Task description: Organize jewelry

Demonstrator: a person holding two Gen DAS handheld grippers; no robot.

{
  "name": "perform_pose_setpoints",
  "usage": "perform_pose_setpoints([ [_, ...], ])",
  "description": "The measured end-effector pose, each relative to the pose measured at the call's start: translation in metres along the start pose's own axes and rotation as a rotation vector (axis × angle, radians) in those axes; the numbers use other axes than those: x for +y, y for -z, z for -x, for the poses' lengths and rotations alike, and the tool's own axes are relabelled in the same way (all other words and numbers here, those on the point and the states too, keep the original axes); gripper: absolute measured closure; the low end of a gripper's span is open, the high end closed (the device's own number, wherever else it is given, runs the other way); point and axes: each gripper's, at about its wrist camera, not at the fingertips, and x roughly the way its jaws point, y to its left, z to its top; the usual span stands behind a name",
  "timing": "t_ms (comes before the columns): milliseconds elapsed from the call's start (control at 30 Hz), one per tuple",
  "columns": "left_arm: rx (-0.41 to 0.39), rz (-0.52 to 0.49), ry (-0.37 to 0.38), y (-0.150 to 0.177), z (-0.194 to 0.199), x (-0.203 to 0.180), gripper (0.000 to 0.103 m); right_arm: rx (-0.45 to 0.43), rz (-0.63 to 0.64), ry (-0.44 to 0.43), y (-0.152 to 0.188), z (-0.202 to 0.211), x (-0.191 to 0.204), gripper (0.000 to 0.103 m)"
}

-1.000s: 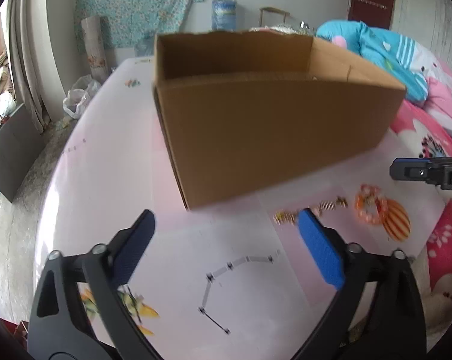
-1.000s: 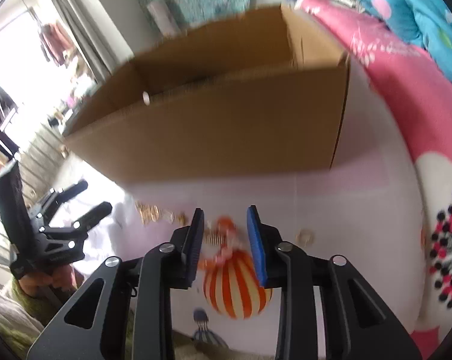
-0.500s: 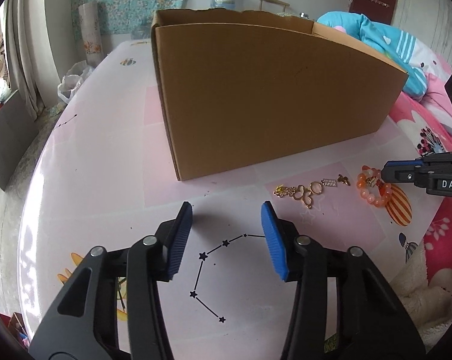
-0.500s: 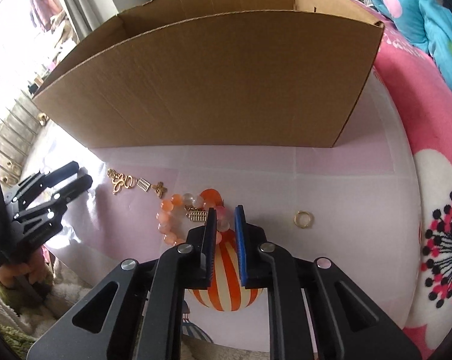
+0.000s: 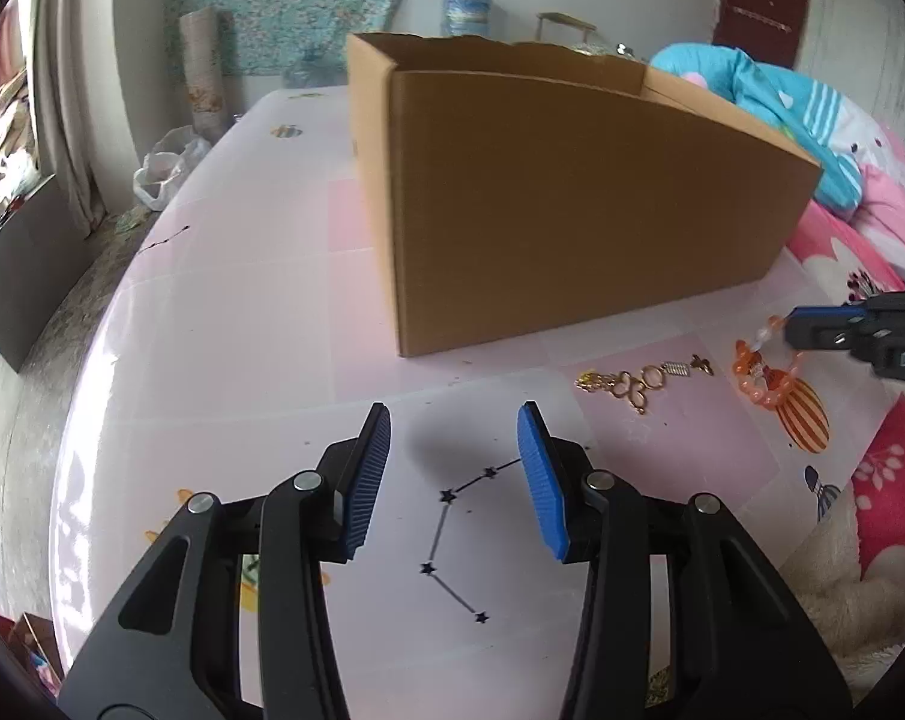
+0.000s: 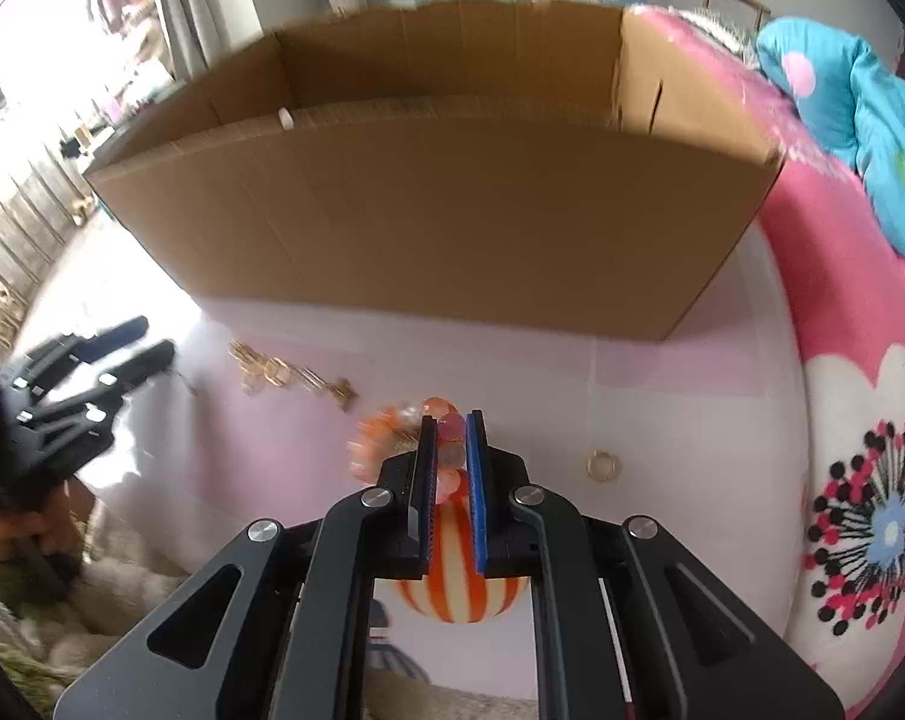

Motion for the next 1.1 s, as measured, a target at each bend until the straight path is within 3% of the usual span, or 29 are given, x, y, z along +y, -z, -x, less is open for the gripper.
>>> perform_pose_setpoints([
  [233,-0.018,0.058,-0.051,-0.001,0.005,0.015,0.061,-0.086,0.048,-0.063,-0.011,0.032,0.037,0.093],
  [400,-0.026,0.127,-0.117,0.002,0.012,0.039,0.061,-0.097,0.072,-0.244,-0.026,0.028,0.078,0.093],
  [533,-0.025,0.191,-0.176,0.007,0.018,0.063,0.061,-0.071,0.121,-0.404,-0.042,0.001,0.124,0.093],
  [633,-0.026,0.232,-0.216,0.012,0.024,0.080,0.061,-0.049,0.164,-0.474,-0.053,-0.020,0.152,0.093],
  [700,-0.028,0.245,-0.232,0.015,0.027,0.087,0.061,-0.035,0.192,-0.449,-0.054,-0.034,0.165,0.093],
  [767,-0.029,0.247,-0.245,0.017,0.029,0.090,0.061,-0.012,0.252,-0.354,-0.052,-0.053,0.175,0.092],
  [833,-0.027,0.245,-0.249,0.018,0.029,0.089,0.061,0.007,0.256,-0.313,-0.049,-0.062,0.172,0.092],
  [900,-0.026,0.241,-0.240,0.017,0.031,0.089,0.061,0.017,0.227,-0.329,-0.049,-0.062,0.164,0.081],
  [933,-0.029,0.236,-0.235,0.016,0.031,0.087,0.061,0.005,0.208,-0.324,-0.048,-0.057,0.157,0.068],
  [967,-0.032,0.230,-0.229,0.016,0.032,0.085,0.061,-0.014,0.200,-0.319,-0.047,-0.052,0.152,0.063],
  [1100,-0.066,0.177,-0.192,0.009,0.038,0.068,0.061,-0.081,0.172,-0.280,-0.036,-0.027,0.127,0.063],
])
